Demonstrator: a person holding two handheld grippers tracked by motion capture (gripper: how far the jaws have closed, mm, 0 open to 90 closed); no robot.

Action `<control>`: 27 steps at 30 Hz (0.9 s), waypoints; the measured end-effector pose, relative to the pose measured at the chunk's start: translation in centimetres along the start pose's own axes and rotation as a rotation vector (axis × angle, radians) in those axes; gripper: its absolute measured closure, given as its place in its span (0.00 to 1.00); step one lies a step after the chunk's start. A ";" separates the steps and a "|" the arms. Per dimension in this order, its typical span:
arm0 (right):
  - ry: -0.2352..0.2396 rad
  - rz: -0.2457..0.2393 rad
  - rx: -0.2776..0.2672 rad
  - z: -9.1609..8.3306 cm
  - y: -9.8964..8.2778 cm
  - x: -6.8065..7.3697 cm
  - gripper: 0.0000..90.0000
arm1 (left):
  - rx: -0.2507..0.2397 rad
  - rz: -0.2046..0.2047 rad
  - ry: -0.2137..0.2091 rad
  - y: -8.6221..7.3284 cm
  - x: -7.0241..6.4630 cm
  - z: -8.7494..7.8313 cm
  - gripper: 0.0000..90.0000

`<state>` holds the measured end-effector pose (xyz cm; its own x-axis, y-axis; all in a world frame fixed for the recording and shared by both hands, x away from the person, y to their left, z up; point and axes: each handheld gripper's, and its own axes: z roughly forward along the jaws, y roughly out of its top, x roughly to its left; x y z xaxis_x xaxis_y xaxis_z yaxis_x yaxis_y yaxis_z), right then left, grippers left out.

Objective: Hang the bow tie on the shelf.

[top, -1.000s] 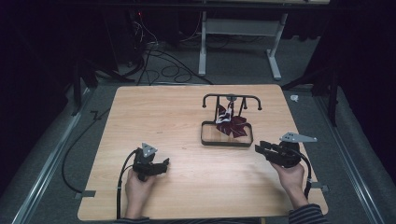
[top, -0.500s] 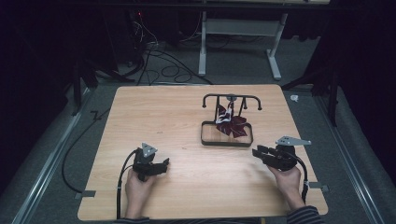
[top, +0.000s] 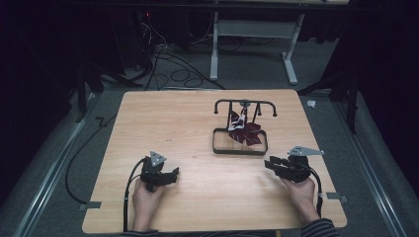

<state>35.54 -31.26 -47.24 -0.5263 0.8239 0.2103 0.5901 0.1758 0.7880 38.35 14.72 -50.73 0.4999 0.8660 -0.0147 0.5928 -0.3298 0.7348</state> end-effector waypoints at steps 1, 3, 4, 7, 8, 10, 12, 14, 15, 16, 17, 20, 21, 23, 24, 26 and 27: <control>-0.002 -0.002 0.010 0.2 -0.1 0.0 0.72 | 0.000 0.000 0.000 0.0 0.0 0.0 0.25; -0.003 -0.004 0.013 0.5 -0.3 0.0 0.72 | 0.000 0.000 0.000 0.0 0.0 0.0 0.25; -0.004 -0.005 0.015 0.6 -0.3 0.1 0.72 | 0.000 0.000 0.000 0.0 0.0 0.0 0.25; -0.006 -0.013 0.022 0.9 -0.3 0.2 0.72 | -0.002 0.000 0.000 0.0 0.0 0.0 0.25; -0.006 -0.013 0.022 0.9 -0.3 0.2 0.72 | -0.002 0.000 0.000 0.0 0.0 0.0 0.25; -0.006 -0.015 0.029 1.1 -0.4 0.2 0.72 | 0.000 0.000 0.000 0.0 0.0 0.0 0.25; -0.009 -0.019 0.033 1.4 -0.5 0.2 0.72 | -0.002 -0.001 0.000 0.0 0.0 0.0 0.25; -0.012 -0.021 0.038 1.6 -0.6 0.2 0.72 | 0.000 0.000 0.000 0.0 0.0 0.0 0.25; -0.013 -0.018 0.047 1.9 -0.8 0.2 0.71 | 0.000 0.000 0.000 0.0 0.0 0.0 0.25; -0.015 -0.018 0.046 2.0 -0.8 0.2 0.71 | 0.000 0.000 0.000 0.0 0.0 0.0 0.25; -0.016 -0.020 0.050 2.1 -0.9 0.3 0.71 | -0.002 0.000 0.000 0.0 0.0 0.0 0.25; -0.026 -0.031 0.061 2.5 -1.0 0.3 0.71 | 0.000 0.000 0.000 0.0 0.0 0.0 0.25; -0.026 -0.031 0.061 2.5 -1.0 0.3 0.71 | 0.000 0.000 0.000 0.0 0.0 0.0 0.25; -0.038 -0.042 0.071 2.8 -1.1 0.4 0.70 | -0.002 0.000 0.000 0.0 0.0 0.0 0.25; -0.042 -0.049 0.074 3.0 -1.2 0.5 0.69 | -0.002 0.000 0.000 0.0 0.0 0.0 0.25; -0.061 -0.061 0.091 3.3 -1.4 0.5 0.66 | -0.002 0.000 -0.001 0.0 0.0 0.0 0.25; -0.067 -0.069 0.089 3.4 -1.3 0.5 0.66 | -0.002 0.000 -0.001 0.0 0.0 0.0 0.25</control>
<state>36.53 -29.24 -50.14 -0.5273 0.8418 0.1154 0.6070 0.2781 0.7445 38.34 14.71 -50.74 0.5005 0.8656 -0.0149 0.5915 -0.3293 0.7360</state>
